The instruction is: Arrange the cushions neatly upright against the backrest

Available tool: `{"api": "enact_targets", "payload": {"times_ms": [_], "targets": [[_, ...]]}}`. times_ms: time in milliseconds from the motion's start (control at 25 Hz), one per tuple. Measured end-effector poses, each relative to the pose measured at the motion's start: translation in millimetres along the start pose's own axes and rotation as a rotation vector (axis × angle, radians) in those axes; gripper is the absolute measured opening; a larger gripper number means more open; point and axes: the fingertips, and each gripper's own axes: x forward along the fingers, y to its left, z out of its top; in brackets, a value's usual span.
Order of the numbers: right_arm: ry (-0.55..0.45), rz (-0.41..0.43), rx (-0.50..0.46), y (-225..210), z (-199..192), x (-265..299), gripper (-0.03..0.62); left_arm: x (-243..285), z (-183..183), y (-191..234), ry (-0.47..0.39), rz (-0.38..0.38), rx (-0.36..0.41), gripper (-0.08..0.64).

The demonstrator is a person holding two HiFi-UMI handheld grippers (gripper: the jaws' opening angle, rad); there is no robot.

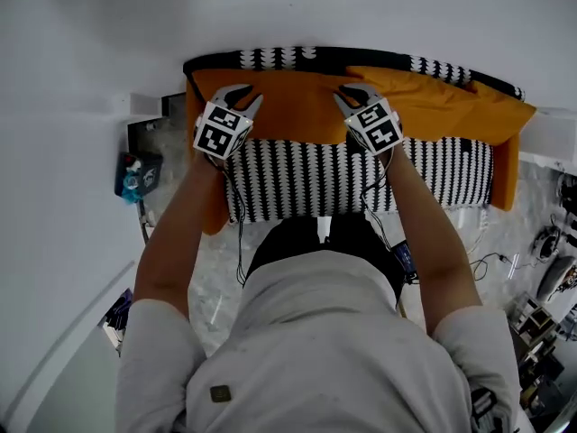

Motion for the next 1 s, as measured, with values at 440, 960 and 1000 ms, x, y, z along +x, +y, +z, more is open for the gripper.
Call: {"api": "enact_targets", "payload": {"times_ms": [440, 960, 1000], "targets": [[-0.286, -0.128, -0.001, 44, 58, -110, 0.026, -81, 63, -57, -0.299, 0.086, -0.139, 0.009], [-0.338, -0.159, 0.045, 56, 48, -175, 0.026, -120, 98, -118, -0.417, 0.066, -0.153, 0.009], [-0.339, -0.158, 0.044, 56, 46, -179, 0.026, -122, 100, -123, -0.421, 0.065, -0.153, 0.009]]}}
